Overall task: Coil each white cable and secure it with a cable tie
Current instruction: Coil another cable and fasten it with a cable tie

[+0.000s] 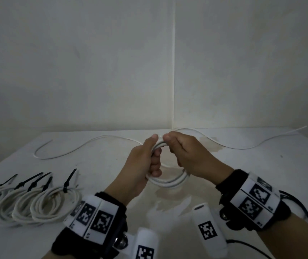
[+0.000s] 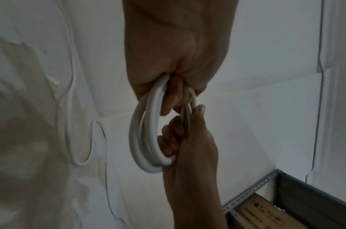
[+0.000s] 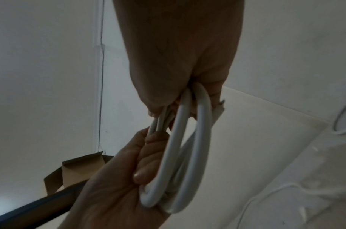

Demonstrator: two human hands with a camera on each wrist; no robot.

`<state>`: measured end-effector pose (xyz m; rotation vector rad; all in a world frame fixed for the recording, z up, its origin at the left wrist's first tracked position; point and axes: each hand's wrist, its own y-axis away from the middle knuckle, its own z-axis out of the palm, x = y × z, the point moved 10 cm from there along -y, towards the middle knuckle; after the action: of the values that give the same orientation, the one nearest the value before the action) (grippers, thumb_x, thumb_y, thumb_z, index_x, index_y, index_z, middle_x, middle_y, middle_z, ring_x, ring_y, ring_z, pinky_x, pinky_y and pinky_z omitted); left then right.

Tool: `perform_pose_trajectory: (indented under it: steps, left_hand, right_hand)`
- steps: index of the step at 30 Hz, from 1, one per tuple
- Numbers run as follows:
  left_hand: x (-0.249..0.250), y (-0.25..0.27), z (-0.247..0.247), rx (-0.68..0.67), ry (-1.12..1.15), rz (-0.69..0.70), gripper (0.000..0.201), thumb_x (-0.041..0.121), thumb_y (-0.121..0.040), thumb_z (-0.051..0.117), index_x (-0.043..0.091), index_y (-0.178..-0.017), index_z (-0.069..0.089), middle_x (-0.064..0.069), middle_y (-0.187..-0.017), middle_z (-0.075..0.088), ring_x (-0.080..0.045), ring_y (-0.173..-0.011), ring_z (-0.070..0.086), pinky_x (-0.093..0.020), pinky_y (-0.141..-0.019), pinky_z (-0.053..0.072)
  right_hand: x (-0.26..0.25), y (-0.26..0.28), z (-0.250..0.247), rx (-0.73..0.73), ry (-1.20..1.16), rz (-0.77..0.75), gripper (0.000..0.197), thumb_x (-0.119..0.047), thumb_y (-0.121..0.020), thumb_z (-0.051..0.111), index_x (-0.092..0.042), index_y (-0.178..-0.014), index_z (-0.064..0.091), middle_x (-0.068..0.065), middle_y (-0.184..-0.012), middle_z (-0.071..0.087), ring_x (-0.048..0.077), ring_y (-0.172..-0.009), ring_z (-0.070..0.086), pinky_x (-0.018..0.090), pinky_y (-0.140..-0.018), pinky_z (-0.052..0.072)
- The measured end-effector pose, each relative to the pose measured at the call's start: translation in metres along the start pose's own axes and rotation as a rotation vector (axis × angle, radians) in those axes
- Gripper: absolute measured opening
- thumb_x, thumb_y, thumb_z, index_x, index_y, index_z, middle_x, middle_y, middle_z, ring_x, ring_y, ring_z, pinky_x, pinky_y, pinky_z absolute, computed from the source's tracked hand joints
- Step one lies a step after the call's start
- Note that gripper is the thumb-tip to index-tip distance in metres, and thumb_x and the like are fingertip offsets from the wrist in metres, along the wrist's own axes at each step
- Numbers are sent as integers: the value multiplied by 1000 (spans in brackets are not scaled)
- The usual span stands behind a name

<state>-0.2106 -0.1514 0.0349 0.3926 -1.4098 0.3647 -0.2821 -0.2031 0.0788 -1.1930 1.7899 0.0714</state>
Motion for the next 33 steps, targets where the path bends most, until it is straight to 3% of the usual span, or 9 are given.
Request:
perform_pose_trajectory:
  steps: [4, 8, 10, 12, 16, 19, 22, 28, 33]
  left_hand:
    - [-6, 0, -4, 97, 103, 30, 44, 33, -96, 42, 15, -56, 35, 8, -41, 21, -8, -35, 18, -19, -35, 21]
    - [-9, -1, -7, 126, 150, 57, 45, 32, -96, 41, 15, -55, 33, 8, -41, 22, -8, -35, 18, -18, -35, 23]
    - [-13, -3, -4, 83, 122, 55, 45, 33, -97, 39, 15, -56, 34, 7, -41, 23, -8, -35, 21, -19, -37, 29]
    - [-16, -6, -1, -3, 62, 28, 44, 34, -98, 36, 13, -59, 38, 5, -41, 29, -9, -35, 29, -24, -47, 39]
    - [-16, -9, 0, -112, -141, -25, 48, 33, -98, 35, 8, -60, 52, -3, -48, 51, -16, -44, 53, -38, -71, 47]
    - [-14, -6, 9, -123, -172, -27, 45, 41, -95, 41, 12, -60, 45, 5, -44, 36, -9, -38, 36, -24, -51, 43]
    - [-18, -2, 15, -67, -73, -34, 43, 34, -94, 46, 15, -57, 35, 9, -42, 24, -7, -36, 22, -18, -38, 31]
    - [-20, -4, 16, -8, 48, 1, 42, 31, -95, 45, 18, -58, 31, 9, -43, 22, -7, -37, 20, -18, -38, 29]
    - [-24, -9, 31, -127, -63, -44, 38, 29, -97, 41, 9, -65, 47, 0, -49, 40, -12, -42, 40, -24, -50, 45]
  right_hand:
    - [17, 9, -2, 58, -266, 106, 31, -31, -98, 32, -15, -85, 55, -3, -62, 46, 8, -50, 38, 21, -51, 34]
    - [23, 16, -1, 89, -283, 86, 27, -23, -99, 30, -15, -105, 55, -3, -67, 46, 3, -56, 44, 14, -57, 39]
    - [26, 15, -2, 88, -279, 94, 24, -24, -99, 31, -22, -101, 54, -3, -67, 43, 7, -57, 42, 18, -57, 38]
    - [27, 16, -2, 71, -212, 85, 20, -26, -98, 32, -30, -94, 51, -7, -68, 43, 8, -57, 41, 23, -59, 37]
    - [21, 16, -2, -1, 33, 13, 21, -28, -99, 32, -20, -100, 51, -14, -69, 45, -6, -57, 46, 12, -58, 33]
    - [22, 16, -2, -27, 46, 6, 28, -28, -98, 32, -11, -104, 54, -10, -67, 43, -3, -54, 44, 13, -55, 32]
    - [26, 19, -3, -25, -42, 22, 32, -28, -98, 31, -10, -108, 56, -10, -66, 43, -1, -54, 43, 13, -57, 32]
    - [38, 31, -17, 10, -237, 79, 24, -20, -99, 31, -19, -108, 52, -4, -75, 50, -4, -63, 49, 8, -63, 38]
    - [48, 40, -25, 28, -161, 77, 19, -19, -99, 31, -28, -100, 49, -5, -75, 47, 7, -73, 50, 19, -70, 39]
